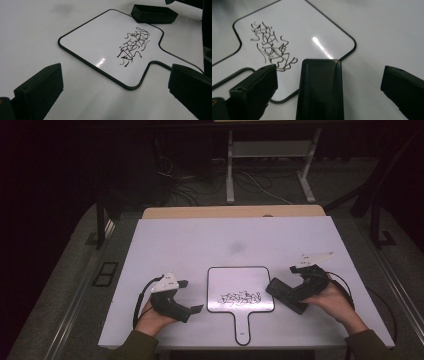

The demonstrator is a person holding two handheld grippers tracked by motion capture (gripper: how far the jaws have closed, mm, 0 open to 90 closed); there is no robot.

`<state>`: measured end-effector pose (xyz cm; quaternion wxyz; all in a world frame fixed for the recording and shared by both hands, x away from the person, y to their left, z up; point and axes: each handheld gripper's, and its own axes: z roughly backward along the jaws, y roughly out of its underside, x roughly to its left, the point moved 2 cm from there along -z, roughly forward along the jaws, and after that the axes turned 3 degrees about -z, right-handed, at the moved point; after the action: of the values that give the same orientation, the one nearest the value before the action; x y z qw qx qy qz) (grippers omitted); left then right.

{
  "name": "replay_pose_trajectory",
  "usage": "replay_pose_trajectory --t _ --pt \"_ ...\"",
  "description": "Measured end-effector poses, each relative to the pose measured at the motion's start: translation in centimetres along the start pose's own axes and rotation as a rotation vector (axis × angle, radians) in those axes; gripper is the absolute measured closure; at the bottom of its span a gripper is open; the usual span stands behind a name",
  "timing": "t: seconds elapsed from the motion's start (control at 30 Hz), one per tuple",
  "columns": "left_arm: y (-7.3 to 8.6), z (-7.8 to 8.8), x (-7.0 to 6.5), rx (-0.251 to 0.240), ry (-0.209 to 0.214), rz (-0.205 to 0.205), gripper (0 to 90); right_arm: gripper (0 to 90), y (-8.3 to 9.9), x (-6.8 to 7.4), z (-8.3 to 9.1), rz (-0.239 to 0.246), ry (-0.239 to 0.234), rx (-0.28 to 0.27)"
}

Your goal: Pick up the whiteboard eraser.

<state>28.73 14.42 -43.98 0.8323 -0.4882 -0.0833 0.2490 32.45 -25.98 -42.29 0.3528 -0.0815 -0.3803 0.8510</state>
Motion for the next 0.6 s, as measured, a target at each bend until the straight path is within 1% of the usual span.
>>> replay_pose_trajectory --t 0.07,0.2,0.33,0.37,0.6 --pt "0.0 0.0 -0.1 0.0 0.0 -0.001 0.0 0.9 0.3 0.2 -0.1 0.012 -0.002 0.032" --pt "0.0 0.0 -0.2 0.005 0.0 -0.006 0.0 0.9 0.5 0.4 -0.2 0.024 -0.004 0.054" --pt "0.1 0.0 -0.2 0.004 0.001 -0.006 0.0 0.9 0.9 0.5 -0.2 0.019 0.005 0.076" --pt "0.1 0.1 -0.2 0.004 0.001 -0.006 0.0 4.0 1.1 0.5 -0.2 0.024 0.007 0.086" --pt "0.1 0.1 -0.1 0.006 -0.001 -0.005 0.0 5.0 1.4 0.5 -0.1 0.021 0.012 0.102"
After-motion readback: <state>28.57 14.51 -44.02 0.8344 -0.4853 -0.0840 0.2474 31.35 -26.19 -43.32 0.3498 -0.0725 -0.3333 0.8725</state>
